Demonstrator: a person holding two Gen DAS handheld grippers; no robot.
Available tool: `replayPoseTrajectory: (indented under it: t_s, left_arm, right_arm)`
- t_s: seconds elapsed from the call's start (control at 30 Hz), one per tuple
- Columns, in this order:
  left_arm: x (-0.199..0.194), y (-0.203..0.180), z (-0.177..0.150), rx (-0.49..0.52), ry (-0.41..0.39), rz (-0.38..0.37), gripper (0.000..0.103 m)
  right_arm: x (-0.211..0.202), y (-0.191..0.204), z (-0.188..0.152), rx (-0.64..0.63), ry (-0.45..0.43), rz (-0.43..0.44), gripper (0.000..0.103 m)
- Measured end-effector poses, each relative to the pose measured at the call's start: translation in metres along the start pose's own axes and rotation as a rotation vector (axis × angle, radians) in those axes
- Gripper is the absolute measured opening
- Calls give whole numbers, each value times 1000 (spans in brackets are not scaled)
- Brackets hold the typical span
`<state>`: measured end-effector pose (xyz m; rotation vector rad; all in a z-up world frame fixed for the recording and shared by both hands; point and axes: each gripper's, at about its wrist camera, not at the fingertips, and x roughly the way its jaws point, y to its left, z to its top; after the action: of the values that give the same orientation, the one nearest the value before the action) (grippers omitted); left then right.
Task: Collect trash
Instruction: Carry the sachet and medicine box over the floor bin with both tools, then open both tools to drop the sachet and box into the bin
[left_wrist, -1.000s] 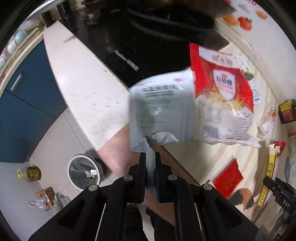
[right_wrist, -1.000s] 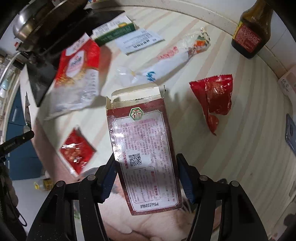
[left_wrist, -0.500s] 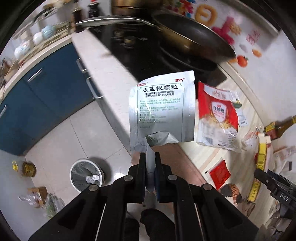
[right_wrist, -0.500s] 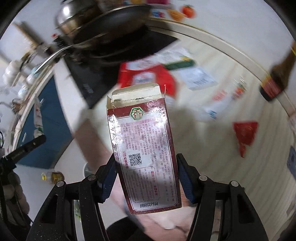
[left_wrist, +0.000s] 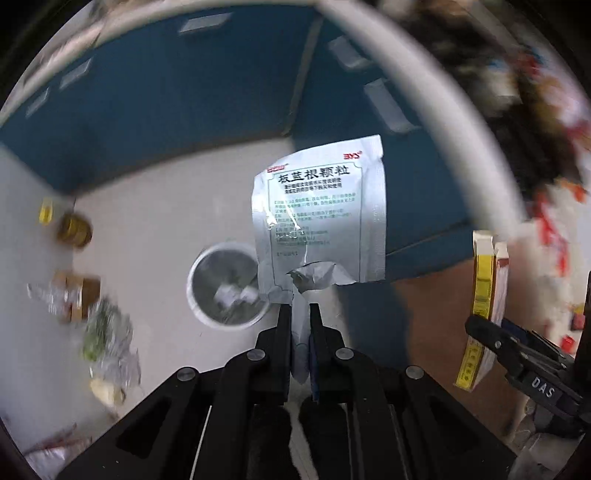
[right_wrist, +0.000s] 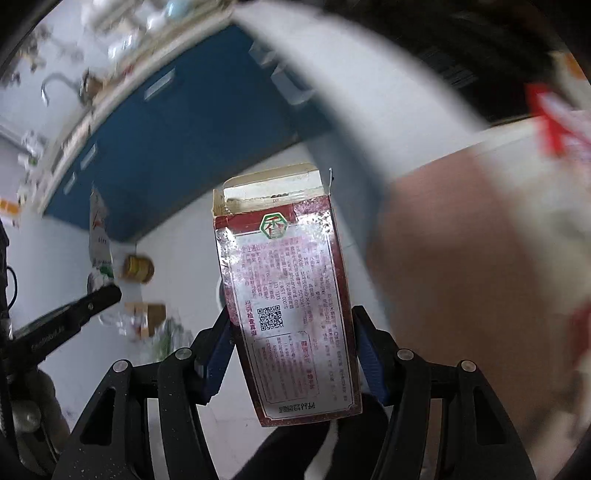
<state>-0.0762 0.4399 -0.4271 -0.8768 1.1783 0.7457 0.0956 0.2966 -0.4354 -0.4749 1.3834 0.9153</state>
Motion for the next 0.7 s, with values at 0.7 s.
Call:
replayPoseTrajectory:
  t_s: [0.7]
  left_arm:
    - [409,247,-26,-251,356,43,30]
  right_arm:
    - [538,74,-22,-129,463,43,65]
